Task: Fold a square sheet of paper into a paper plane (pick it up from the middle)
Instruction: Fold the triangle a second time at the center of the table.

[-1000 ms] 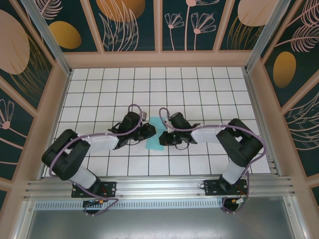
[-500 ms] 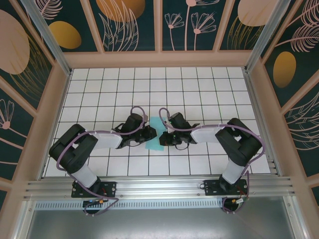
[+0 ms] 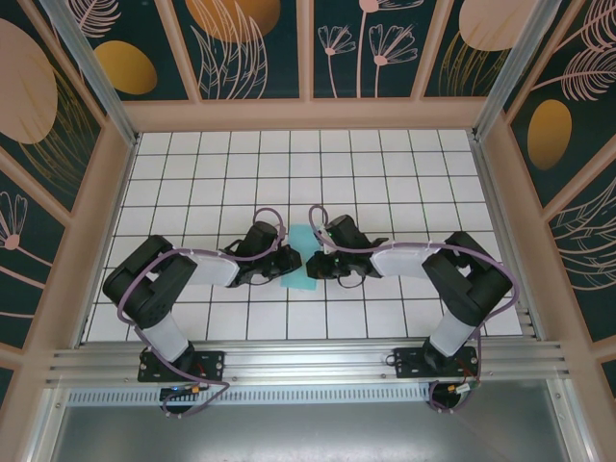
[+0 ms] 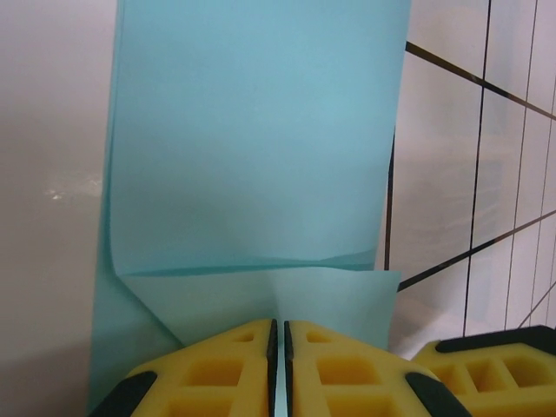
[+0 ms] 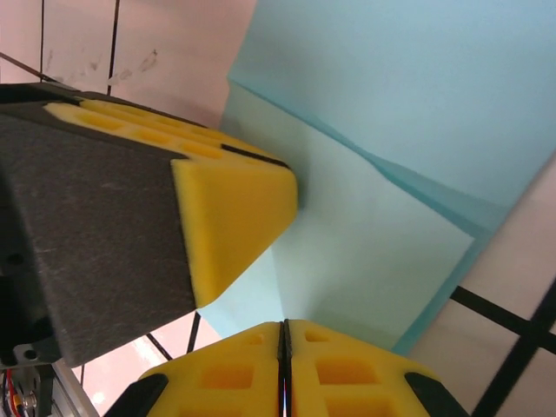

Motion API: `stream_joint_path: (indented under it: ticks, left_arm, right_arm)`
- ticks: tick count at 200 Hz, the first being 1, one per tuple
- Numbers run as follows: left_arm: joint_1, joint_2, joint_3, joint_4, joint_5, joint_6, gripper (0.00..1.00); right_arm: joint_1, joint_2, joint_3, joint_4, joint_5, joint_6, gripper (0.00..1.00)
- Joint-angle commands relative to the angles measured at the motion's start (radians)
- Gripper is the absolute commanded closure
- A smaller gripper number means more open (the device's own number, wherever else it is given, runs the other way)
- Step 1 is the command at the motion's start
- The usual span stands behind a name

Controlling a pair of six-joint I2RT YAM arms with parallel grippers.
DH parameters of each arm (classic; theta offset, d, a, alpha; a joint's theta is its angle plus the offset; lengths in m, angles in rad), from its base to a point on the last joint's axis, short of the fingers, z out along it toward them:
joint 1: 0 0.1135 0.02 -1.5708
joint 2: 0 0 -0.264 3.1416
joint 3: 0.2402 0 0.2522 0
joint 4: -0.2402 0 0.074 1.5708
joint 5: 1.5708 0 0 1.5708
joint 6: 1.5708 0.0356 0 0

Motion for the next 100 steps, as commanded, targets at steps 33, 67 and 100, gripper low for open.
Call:
stream_joint_path:
  ticks: [33,67,100]
  left_arm:
    - [-0.003,0.007,0.025,-0.012,-0.008,0.017,0.86]
    - [-0.003,0.037,0.024,-0.01,-0.005,0.014,0.86]
    - [-0.003,0.035,0.023,-0.01,-0.005,0.013,0.86]
  right_arm:
    - [0.039,0.021,0.07,-0.034,0.017,0.003,0.87]
    - [0.046,0.08,0.105,-0.049,-0.006,-0.013,0.86]
    - [0.048,0.117,0.11,-0.068,0.043,-0.013,0.86]
